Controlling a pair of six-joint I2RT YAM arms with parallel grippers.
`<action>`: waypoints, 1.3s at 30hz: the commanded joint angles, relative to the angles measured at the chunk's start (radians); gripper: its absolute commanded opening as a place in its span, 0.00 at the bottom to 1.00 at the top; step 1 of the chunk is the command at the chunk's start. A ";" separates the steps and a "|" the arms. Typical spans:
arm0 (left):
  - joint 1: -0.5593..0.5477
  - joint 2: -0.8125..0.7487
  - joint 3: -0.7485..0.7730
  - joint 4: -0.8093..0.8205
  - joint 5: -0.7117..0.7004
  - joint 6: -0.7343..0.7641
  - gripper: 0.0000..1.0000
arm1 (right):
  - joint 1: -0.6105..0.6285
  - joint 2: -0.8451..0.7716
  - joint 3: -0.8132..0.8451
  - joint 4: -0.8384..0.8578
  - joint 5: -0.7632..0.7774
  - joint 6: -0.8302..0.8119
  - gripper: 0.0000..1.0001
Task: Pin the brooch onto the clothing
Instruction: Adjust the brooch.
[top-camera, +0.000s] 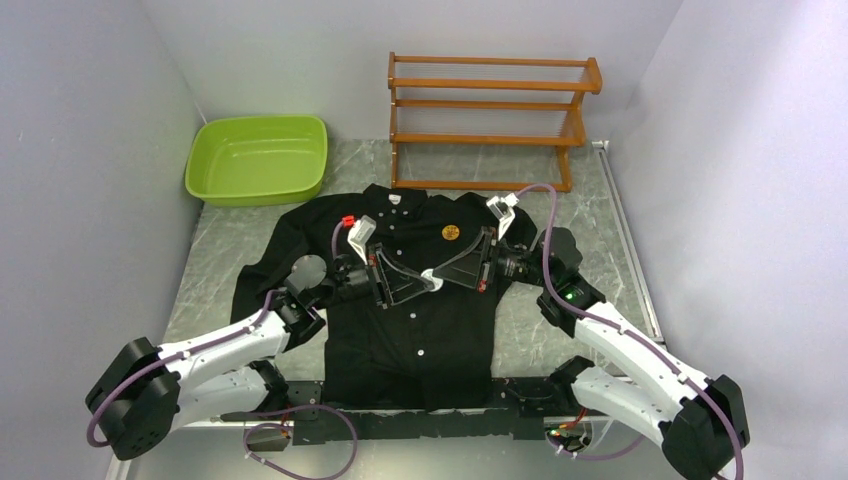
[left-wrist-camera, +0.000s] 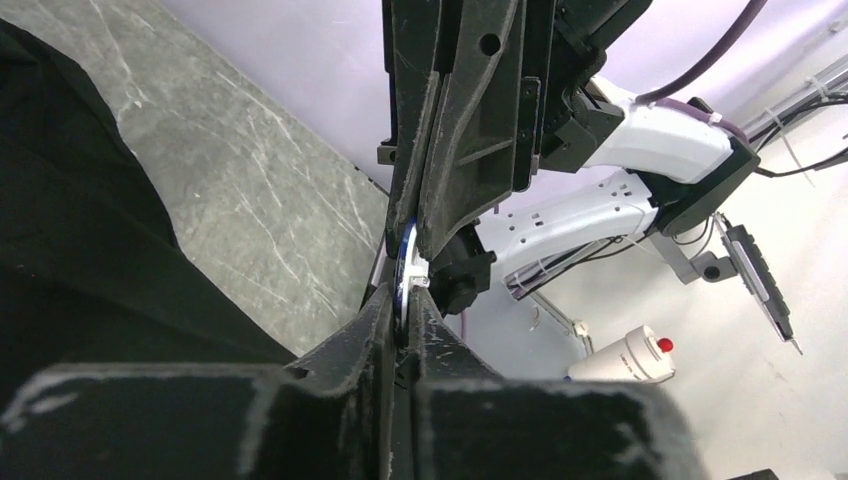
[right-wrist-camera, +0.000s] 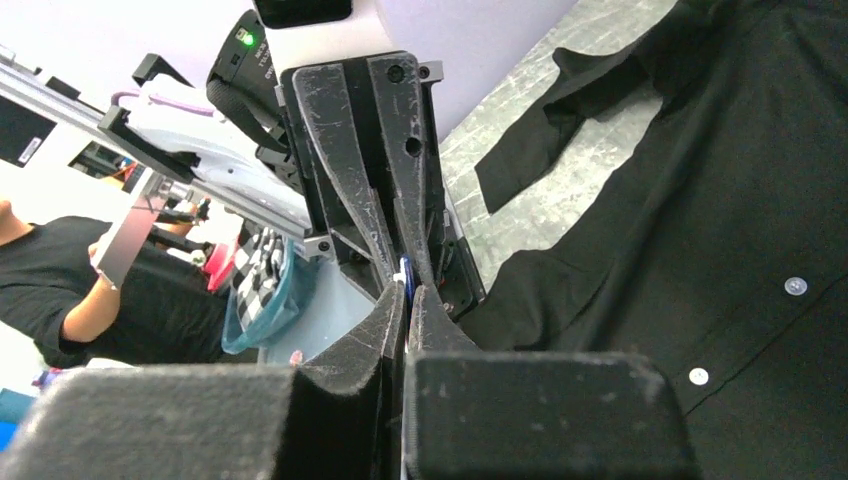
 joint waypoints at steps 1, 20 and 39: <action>-0.003 -0.010 0.032 0.013 0.028 0.024 0.25 | 0.003 -0.016 0.024 0.015 -0.011 -0.017 0.00; -0.004 0.006 0.009 0.087 0.033 -0.006 0.30 | 0.001 -0.043 0.007 0.015 0.028 -0.014 0.00; -0.004 -0.077 0.021 -0.076 0.008 0.065 0.02 | 0.003 0.017 0.020 -0.056 -0.054 -0.065 0.73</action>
